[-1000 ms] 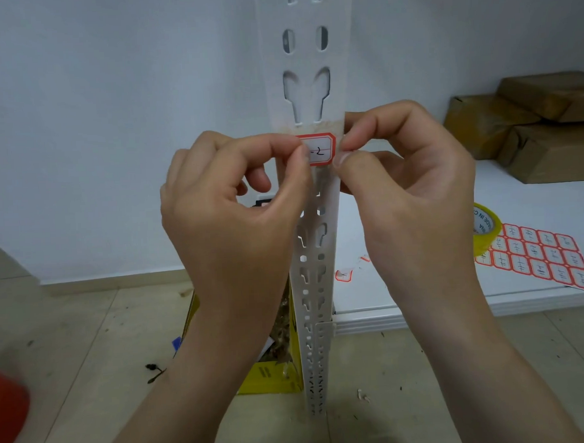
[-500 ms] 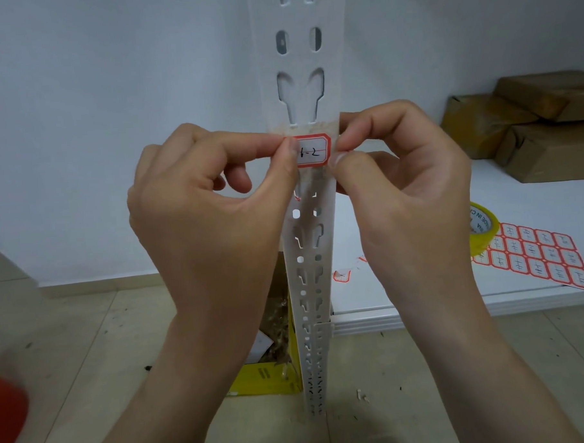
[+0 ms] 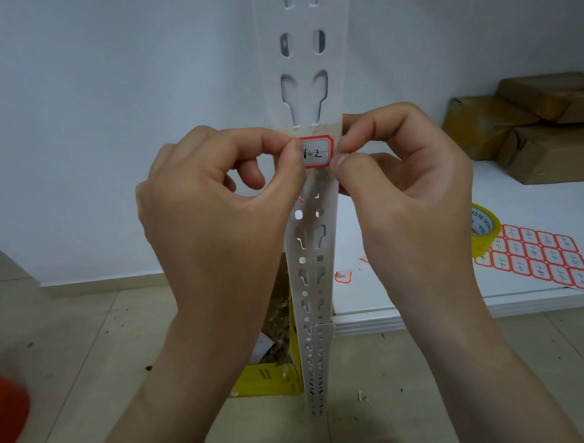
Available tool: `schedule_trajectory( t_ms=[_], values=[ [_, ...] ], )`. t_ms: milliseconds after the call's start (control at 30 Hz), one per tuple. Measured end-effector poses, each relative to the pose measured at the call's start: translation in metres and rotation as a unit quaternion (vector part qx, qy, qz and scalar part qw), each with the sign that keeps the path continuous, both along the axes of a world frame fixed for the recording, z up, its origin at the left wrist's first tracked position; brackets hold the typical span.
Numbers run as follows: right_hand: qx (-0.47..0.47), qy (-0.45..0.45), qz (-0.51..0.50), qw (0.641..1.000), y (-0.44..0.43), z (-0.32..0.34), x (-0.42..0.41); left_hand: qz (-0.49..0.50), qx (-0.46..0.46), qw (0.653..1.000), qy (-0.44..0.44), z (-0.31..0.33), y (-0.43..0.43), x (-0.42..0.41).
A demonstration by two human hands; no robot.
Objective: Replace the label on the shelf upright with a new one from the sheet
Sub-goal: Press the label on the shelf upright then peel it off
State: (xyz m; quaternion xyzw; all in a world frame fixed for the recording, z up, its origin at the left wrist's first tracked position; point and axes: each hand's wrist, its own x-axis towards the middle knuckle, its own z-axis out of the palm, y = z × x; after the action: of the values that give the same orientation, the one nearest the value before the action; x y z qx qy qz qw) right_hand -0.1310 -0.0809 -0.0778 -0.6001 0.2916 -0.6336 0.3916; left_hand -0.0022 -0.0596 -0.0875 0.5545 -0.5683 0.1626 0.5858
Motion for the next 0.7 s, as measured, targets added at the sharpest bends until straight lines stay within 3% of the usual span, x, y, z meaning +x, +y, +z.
schedule_trajectory(
  t_ms=[700],
  values=[
    [-0.005,-0.006,0.006,1.0,-0.0011,0.0,-0.0004,0.031,-0.081,0.995,-0.041,-0.009,-0.0038,0.0061]
  ],
)
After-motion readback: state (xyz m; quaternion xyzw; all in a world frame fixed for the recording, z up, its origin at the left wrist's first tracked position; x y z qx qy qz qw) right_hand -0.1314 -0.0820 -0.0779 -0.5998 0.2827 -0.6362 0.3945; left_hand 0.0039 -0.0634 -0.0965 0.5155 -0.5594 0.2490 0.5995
